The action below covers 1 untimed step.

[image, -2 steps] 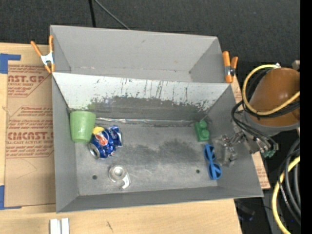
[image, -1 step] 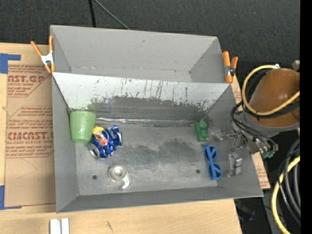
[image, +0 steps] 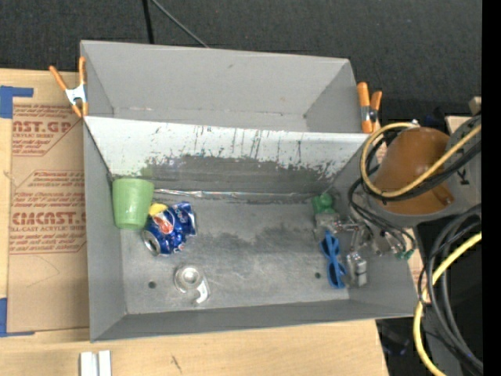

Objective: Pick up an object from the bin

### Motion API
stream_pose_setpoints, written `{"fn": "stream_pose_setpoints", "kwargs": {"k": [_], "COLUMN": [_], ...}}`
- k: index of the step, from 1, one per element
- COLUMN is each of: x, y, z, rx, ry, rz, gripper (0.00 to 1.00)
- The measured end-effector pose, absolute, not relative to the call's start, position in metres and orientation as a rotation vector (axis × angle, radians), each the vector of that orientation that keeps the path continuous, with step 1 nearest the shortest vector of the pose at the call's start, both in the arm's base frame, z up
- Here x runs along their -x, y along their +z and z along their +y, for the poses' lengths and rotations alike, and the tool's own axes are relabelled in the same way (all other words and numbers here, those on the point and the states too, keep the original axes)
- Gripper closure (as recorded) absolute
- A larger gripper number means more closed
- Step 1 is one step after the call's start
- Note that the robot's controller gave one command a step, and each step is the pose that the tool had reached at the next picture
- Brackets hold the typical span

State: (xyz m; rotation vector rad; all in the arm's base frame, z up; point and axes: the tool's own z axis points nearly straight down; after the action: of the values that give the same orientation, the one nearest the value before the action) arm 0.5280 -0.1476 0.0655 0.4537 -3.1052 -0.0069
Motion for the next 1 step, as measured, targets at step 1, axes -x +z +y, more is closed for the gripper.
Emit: {"fn": "stream_pose_setpoints", "kwargs": {"k": [1], "x": [-0.5299], "y": [0.0702], "z": [-0.1466], "rx": [-0.455], "ry": [-0.006], "rz": [-3.112], "gripper": [1.00]}}
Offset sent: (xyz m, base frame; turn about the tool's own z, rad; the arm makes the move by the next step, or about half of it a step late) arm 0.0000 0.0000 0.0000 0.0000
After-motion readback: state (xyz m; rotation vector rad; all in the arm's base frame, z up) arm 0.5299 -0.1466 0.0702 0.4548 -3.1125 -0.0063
